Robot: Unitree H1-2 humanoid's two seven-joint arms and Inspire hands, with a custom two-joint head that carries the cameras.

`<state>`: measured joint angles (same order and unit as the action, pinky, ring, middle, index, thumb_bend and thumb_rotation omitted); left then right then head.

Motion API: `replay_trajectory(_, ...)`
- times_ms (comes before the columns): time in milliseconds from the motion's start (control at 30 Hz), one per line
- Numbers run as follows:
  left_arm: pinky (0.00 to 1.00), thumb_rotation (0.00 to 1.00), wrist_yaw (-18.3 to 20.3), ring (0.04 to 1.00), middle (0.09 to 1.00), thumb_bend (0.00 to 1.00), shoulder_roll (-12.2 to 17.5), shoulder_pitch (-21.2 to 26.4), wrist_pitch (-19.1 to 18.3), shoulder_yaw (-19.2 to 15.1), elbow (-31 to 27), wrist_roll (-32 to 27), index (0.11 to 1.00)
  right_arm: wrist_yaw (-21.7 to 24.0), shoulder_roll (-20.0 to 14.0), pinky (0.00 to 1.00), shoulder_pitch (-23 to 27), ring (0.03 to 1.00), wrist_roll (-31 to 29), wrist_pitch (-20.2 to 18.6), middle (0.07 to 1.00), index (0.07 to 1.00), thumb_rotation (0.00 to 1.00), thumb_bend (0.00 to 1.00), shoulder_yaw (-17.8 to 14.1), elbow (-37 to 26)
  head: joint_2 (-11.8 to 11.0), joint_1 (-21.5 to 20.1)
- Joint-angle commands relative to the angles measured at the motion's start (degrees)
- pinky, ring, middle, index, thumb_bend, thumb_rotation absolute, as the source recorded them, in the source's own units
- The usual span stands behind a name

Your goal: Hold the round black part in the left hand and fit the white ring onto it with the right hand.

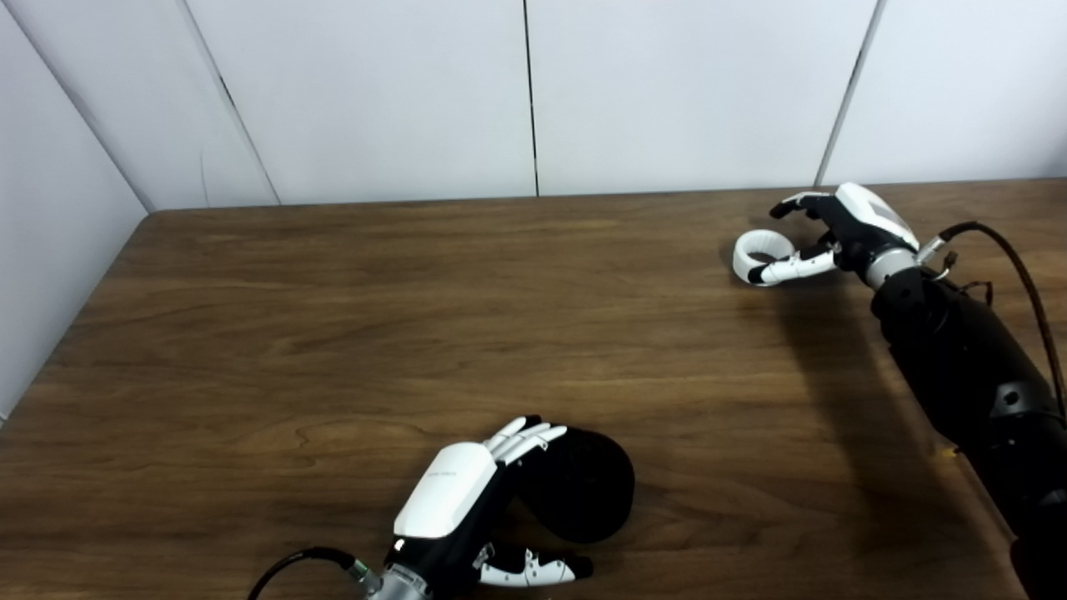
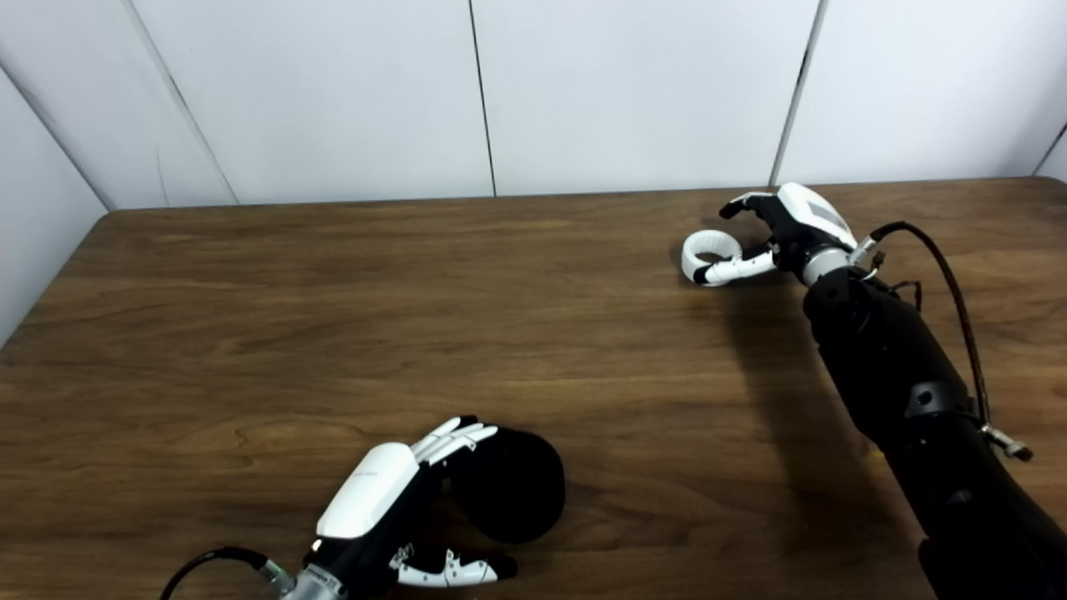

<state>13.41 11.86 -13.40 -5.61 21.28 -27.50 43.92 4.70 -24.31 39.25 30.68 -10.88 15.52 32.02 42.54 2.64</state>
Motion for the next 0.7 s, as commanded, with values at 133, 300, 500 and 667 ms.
replay_trajectory(133,0.87,0.31,1.82,0.958,0.902,0.83,0.39,-0.8,-1.14,0.02,0.79,0.45,0.849,0.85,-0.33,0.73,3.32,0.895,1.3,2.02,0.886,0.765,0.34,0.88,1.98,0.02,0.24,-0.01)
replay_trajectory(300,0.86,0.32,2.25,0.955,0.901,0.83,0.33,-0.73,-1.47,0.03,0.47,0.72,0.851,1.68,-0.69,0.73,3.37,0.909,2.9,2.02,0.89,0.76,0.33,0.87,3.82,0.25,0.21,0.11)
replay_trajectory(500,0.87,0.32,2.21,0.954,0.901,0.84,0.1,-0.72,-1.48,0.0,0.39,0.59,0.848,2.23,-0.76,0.76,3.27,0.921,3.93,2.37,0.885,0.754,0.3,0.87,5.14,0.69,0.46,0.2)
replay_trajectory(667,0.87,0.32,2.42,0.955,0.902,0.83,-0.04,-0.75,-1.75,0.09,0.17,0.91,0.848,2.24,-0.66,0.77,3.16,0.926,4.29,2.75,0.884,0.751,0.29,0.87,5.56,0.86,0.52,0.26)
